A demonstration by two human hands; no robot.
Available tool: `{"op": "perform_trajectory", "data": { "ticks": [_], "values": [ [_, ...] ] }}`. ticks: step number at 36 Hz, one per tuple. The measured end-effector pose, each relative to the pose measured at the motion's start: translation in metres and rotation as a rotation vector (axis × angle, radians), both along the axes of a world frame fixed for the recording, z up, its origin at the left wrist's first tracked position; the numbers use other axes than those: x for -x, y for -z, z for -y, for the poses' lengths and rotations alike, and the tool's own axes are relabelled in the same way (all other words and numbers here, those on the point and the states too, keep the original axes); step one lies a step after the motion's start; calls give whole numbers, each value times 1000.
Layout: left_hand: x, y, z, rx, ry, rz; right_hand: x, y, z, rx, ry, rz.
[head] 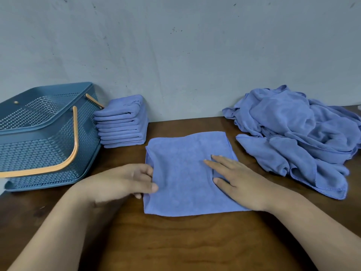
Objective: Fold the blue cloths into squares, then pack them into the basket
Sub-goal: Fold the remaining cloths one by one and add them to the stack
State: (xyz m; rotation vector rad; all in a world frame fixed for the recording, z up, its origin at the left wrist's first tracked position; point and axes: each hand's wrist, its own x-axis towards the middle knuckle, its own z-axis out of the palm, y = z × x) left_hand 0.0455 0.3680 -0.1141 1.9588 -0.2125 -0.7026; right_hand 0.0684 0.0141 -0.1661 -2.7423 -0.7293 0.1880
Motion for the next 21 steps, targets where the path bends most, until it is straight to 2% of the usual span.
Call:
{"op": "perform_trajectory", "data": {
  "ticks": [3, 6, 13, 18, 21],
  "values": [
    [8, -1, 0, -20, 196, -11, -1, 0, -1, 9, -6, -2],
    [11, -1, 7, -68, 256, 32, 0, 0, 0, 6, -4, 0],
    [13, -9, -4, -107, 160, 29, 1, -2, 1, 27, -17, -7],
    [15, -22, -19, -330, 169, 11, 3, -5, 2, 37, -10, -16],
    [12, -20, -11, -381, -12, 61, 5, -8, 1, 34, -11, -10]
  ]
}}
